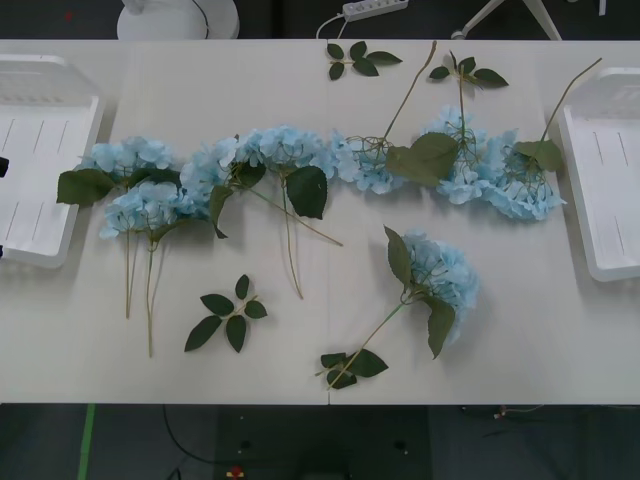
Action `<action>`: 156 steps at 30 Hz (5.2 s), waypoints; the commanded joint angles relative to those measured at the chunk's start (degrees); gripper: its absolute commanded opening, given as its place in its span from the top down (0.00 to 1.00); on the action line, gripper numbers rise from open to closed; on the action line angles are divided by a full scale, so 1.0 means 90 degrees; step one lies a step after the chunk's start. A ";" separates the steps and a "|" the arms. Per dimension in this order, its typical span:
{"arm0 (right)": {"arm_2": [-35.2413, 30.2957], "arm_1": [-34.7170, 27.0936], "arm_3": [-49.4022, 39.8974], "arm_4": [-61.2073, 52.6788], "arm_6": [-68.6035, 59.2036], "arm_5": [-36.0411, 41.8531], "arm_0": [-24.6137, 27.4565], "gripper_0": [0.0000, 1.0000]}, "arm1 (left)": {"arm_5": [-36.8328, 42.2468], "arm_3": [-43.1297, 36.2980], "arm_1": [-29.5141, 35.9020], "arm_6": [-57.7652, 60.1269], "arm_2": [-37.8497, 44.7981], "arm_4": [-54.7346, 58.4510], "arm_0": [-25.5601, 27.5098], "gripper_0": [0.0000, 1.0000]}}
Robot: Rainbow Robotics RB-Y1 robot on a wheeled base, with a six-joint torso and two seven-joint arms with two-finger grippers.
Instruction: Place the red flowers into the right box and the blue flowers into the left box. If a person shows an open palm, hand one flower to the person first, then continue sorting.
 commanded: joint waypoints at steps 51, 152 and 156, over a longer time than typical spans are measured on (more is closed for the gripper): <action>0.1450 -0.0145 0.2018 0.0241 -0.1786 -0.1207 -0.1798 0.00 | -0.2131 0.0974 0.0946 0.6044 -0.3146 -0.1750 -0.1793 0.00; 0.1294 0.3273 0.5299 0.2096 -1.4696 -0.6197 -0.2413 0.00 | -0.4661 0.3962 0.0009 0.7215 -0.7736 -0.5286 -0.3913 1.00; 0.1294 0.3400 0.5289 0.2106 -1.4735 -0.6373 -0.2442 0.00 | -0.4133 0.3513 0.0429 0.7186 -0.7726 -0.5266 -0.4284 1.00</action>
